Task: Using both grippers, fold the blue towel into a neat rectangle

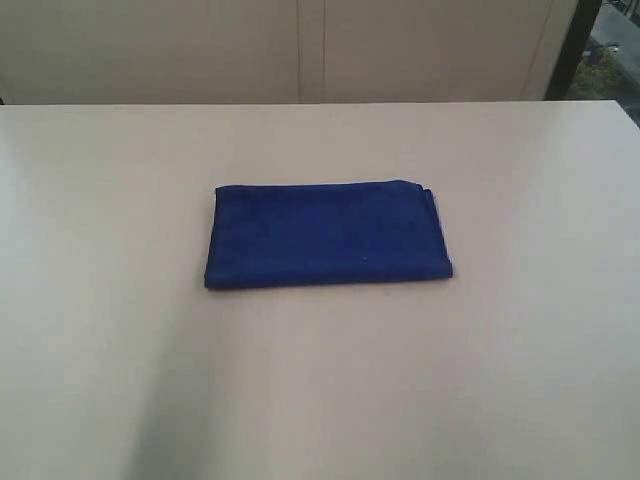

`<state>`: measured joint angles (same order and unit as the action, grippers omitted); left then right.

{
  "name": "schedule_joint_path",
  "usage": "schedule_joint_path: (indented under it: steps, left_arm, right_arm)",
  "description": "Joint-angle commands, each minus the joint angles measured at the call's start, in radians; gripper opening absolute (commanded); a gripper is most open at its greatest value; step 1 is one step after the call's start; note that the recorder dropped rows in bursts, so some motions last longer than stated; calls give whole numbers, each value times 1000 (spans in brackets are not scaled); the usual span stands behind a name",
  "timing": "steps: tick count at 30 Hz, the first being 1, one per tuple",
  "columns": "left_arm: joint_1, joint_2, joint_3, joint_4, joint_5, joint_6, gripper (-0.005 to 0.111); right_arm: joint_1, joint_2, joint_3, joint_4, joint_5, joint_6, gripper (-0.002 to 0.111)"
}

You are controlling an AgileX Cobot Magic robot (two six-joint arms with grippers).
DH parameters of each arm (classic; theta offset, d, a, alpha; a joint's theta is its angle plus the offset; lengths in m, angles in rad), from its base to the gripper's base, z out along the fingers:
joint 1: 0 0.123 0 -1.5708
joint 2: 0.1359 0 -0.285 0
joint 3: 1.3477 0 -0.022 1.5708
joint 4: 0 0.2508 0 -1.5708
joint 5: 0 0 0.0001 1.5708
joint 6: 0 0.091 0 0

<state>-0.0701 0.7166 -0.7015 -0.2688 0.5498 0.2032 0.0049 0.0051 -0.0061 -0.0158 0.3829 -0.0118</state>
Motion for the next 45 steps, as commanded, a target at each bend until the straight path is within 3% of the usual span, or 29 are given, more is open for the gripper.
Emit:
schedule_joint_path:
  steps: [1,35,45]
  left_arm:
    - [1,-7,7,-6,0,5,0]
    - [-2,-20,7,-6,-1,5,0]
    - [-2,-304,7,-6,-3,18,0]
  right_arm:
    - [-6,-5,6,-8,-37,-10,0]
    - [-6,-5,6,-8,-37,-10,0]
    - [-6,-5,6,-8,-37,-10,0]
